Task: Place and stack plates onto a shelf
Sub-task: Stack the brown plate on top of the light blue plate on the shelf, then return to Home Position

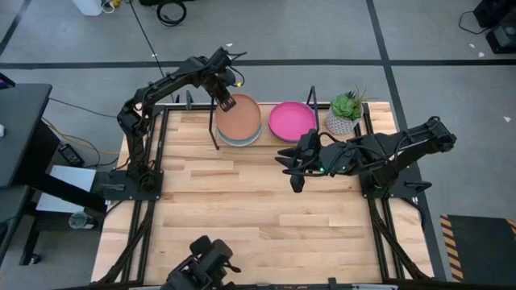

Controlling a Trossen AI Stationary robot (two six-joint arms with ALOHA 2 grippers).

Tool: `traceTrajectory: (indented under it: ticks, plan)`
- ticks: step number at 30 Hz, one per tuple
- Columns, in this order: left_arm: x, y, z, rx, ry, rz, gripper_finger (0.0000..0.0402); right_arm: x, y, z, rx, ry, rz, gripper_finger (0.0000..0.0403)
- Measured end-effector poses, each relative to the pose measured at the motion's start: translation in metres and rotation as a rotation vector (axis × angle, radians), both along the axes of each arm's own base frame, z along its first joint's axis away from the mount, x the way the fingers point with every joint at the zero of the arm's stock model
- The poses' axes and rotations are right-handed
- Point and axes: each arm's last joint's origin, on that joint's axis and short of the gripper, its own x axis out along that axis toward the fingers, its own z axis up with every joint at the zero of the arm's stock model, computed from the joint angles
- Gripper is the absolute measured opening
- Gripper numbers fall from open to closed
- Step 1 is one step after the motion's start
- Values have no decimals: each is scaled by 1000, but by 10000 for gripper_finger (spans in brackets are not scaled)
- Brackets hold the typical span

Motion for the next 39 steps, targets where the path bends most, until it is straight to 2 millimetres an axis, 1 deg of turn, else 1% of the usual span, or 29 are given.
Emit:
traceTrajectory:
  ticks: [4, 6, 13, 15, 18, 20, 22, 26, 28, 30, 31, 33, 37, 39]
  plan:
    - [0, -1, 0, -7, 9, 9, 37, 0, 0, 0, 3, 1, 8, 103]
    - [0, -3, -1, -19, 8, 8, 49, 0, 0, 0, 6, 2, 15, 103]
    - [-1, -7, -2, -62, 29, 9, 133, 0, 1, 0, 13, 5, 31, 103]
    - [-1, -8, -1, -65, 25, 21, 151, 0, 1, 0, 10, 7, 38, 103]
    - [-2, -12, 7, -102, -46, 3, 161, -2, 1, 1, 14, 6, 39, 103]
    - [-1, -19, 22, -101, -142, -39, 159, -6, -1, 4, 19, -7, 34, 103]
    - [2, -31, 42, -70, -242, -94, 153, -13, -4, 9, 17, -17, 32, 103]
    - [8, -64, 86, 48, -403, -207, 143, -25, -15, 13, 5, 8, 3, 103]
    - [10, -82, 103, 93, -472, -257, 142, -29, -19, 13, 8, 12, -1, 103]
    - [14, -100, 115, 102, -534, -304, 142, -33, -21, 9, 22, 16, 5, 103]
    - [17, -109, 118, 99, -562, -335, 142, -34, -22, 7, 33, 17, 7, 103]
    - [22, -128, 116, 70, -593, -390, 142, -39, -23, -1, 48, 24, 12, 103]
    - [34, -162, 99, 12, -649, -439, 141, -50, -26, -18, 89, -11, 6, 103]
    - [36, -177, 91, -23, -691, -437, 141, -57, -27, -28, 128, -40, 22, 103]
